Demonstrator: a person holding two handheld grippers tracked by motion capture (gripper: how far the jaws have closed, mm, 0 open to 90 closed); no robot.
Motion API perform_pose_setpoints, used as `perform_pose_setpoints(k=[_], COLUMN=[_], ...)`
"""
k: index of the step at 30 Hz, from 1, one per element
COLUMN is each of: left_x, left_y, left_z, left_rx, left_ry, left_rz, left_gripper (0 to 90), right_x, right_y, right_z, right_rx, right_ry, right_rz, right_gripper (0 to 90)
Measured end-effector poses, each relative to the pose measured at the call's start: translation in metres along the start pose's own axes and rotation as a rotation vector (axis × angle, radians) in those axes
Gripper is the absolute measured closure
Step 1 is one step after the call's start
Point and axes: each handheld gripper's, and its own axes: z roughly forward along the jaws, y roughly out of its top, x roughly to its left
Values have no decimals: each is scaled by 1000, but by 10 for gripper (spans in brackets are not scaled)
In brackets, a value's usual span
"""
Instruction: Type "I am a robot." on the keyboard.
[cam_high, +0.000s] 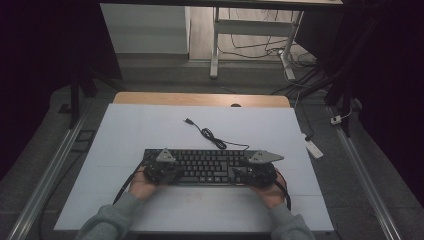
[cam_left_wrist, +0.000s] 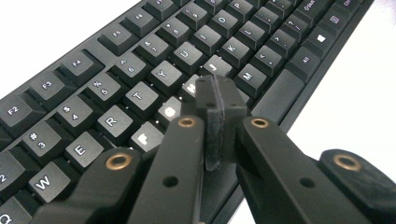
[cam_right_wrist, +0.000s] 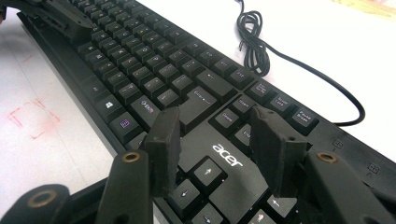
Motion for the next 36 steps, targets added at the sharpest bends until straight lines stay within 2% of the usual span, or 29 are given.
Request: perform_pose_setpoints(k=[5,9,13,16,19,22,28,36], left_x=[-1,-1,-1,1,5,9,21,27], left_y=[-1,-1,0,1,1,-1,-5,-7], left_z=[2,2,-2,-12,-22,-32,-40,-42], left_rx=[19,14,-18,-68,-112,-134,-128,-106], left_ry=[-6,-7,-4,3,25,50,81,96], left_rz=[2,3,12,-1,-21,-42,-89,-119], left_gripper=[892,892,887,817,694,567,428,359], right_x=[0,0,1,0,0,1,1,1], right_y=[0,0,0,0,0,0,0,0], right_z=[0,0,0,0,-1,0,1,1], right_rx=[1,0,0,0,-3,-1,2,2], right_ry=[-2,-2,-2,-3,-1,-3,4,5], right_rz=[-1,0,-1,-2,0,-3,-5,-7], right_gripper=[529,529,529,530,530,529,530,529])
